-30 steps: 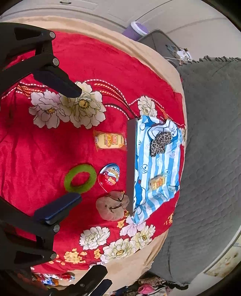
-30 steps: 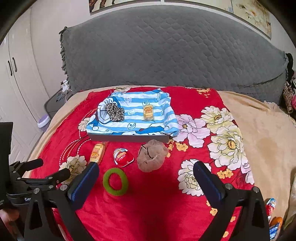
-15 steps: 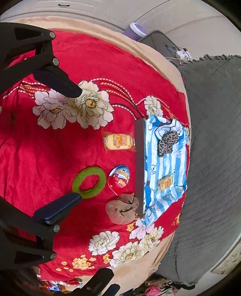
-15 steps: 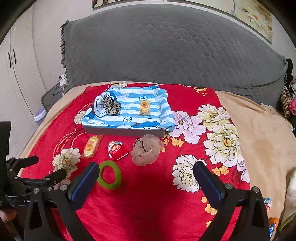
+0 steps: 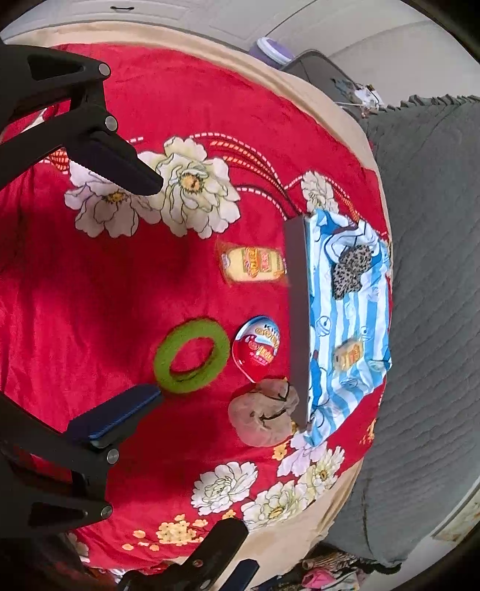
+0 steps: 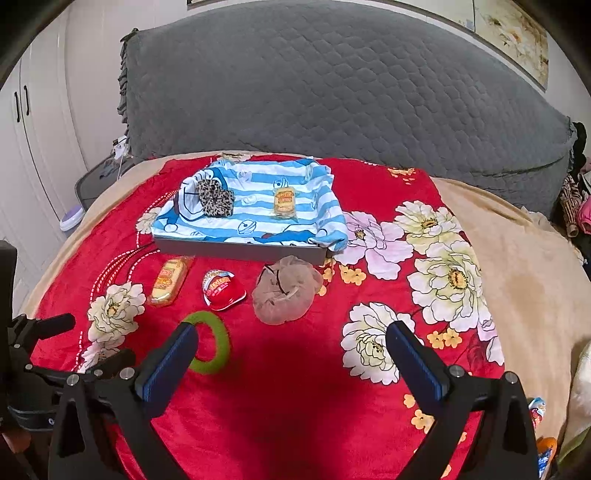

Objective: Organize objects

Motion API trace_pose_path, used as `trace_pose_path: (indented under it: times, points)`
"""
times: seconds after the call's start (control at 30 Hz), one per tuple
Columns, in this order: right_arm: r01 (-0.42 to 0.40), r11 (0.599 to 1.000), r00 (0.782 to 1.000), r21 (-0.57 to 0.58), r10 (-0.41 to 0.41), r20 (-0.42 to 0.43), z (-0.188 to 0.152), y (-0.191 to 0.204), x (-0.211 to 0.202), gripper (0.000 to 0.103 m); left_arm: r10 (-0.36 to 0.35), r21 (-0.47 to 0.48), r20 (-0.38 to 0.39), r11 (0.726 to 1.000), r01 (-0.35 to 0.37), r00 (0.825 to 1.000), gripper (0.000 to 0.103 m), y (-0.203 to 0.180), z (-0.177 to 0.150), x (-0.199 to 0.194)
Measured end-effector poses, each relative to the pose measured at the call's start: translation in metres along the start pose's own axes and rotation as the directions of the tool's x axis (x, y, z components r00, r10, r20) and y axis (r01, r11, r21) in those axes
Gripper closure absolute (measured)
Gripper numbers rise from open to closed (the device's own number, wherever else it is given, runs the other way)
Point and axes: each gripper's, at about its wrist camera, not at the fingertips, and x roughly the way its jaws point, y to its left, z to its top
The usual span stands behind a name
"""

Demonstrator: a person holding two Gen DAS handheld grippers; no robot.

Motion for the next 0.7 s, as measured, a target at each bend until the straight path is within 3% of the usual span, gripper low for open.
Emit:
trace_pose_path:
  times: [0.7]
  points:
    - [0.004, 1.000, 0.999, -0.012, -0.004, -0.039, 0.004, 0.000, 0.038, 0.001, -0.038, 0.009, -0.027, 0.999, 0.038, 0.999, 0.001, -0.019, -0.002, 0.036]
